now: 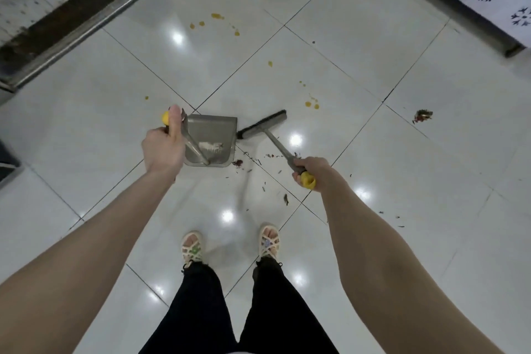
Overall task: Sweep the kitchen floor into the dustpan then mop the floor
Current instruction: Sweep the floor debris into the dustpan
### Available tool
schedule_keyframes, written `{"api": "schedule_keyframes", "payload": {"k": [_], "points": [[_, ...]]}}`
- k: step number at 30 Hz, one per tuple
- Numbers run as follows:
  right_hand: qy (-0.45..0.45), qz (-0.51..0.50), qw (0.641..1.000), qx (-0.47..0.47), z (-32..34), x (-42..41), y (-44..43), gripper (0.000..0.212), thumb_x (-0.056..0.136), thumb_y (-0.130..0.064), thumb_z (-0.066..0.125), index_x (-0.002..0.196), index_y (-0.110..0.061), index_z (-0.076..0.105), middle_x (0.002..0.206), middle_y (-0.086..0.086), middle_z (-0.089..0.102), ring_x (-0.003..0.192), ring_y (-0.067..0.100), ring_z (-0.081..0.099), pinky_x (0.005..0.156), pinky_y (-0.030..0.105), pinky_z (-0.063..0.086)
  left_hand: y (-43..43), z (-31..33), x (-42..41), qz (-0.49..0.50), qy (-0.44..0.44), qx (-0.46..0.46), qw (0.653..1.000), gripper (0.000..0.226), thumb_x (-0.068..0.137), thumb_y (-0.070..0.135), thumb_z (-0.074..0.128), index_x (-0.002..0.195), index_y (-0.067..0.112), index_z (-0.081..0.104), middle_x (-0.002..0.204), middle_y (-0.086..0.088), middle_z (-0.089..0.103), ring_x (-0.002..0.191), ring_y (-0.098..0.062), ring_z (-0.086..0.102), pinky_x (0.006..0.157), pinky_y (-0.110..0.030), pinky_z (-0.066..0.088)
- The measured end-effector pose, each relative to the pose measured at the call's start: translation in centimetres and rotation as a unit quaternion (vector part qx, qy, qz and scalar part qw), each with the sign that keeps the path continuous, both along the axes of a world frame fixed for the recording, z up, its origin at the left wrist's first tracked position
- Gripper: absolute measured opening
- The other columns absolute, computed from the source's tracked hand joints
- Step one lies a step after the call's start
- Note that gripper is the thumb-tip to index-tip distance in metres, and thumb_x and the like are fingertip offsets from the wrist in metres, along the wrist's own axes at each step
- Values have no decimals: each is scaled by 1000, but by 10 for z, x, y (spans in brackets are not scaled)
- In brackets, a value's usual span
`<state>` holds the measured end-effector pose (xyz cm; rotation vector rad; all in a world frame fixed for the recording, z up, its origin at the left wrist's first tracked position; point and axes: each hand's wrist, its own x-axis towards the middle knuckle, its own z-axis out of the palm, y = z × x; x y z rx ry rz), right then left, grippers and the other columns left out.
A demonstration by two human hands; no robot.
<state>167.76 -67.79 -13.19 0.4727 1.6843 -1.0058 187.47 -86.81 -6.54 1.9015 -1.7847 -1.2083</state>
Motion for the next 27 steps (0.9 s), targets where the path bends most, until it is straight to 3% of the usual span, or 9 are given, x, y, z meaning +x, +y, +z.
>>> {"api": "schedule_keyframes", "payload": {"k": [3,6,10,13,16,20,27], "points": [[-9,3,1000,28,4,-12,44,12,89,-5,64,87,2,54,76,15,52,47,17,54,33,17,43,29,-2,-15,13,6,11,1000,97,69,86,30,75,-6,61,69,-15,56,64,-28,54,71,-49,54],[-18,-16,999,38,12,-23,90,19,89,-8,66,101,1,54,81,15,53,54,18,54,33,17,43,55,-2,-29,18,14,12,1000,87,72,83,31,70,-1,57,68,-15,53,63,-28,53,71,-48,54],[-16,-37,997,65,28,-25,137,9,90,-2,59,87,3,54,76,13,52,56,18,51,35,17,45,87,2,-39,9,13,27,1000,82,71,83,31,65,4,51,65,-14,50,61,-27,50,70,-47,54],[2,-48,996,69,39,-26,164,15,90,1,56,76,2,53,71,10,47,55,18,48,36,16,43,102,4,-41,15,17,41,999,80,76,81,34,65,4,50,66,-12,51,62,-27,50,69,-45,53],[18,-54,997,54,49,-30,184,12,88,2,58,77,4,57,69,10,49,54,19,48,34,18,43,111,4,-38,35,35,54,997,81,70,84,33,65,5,50,68,-11,51,63,-26,49,61,-38,47],[30,-42,998,46,59,-25,194,14,87,-3,64,77,4,59,68,11,51,41,15,50,33,18,41,114,7,-29,52,58,63,995,77,79,80,36,70,5,51,70,-10,50,59,-26,46,58,-34,43],[34,-3,999,1,56,-8,142,12,89,-3,63,82,3,55,72,13,50,33,12,50,32,16,41,110,17,-4,47,62,58,995,76,77,82,35,75,8,52,70,-13,48,55,-24,44,52,-32,40]]}}
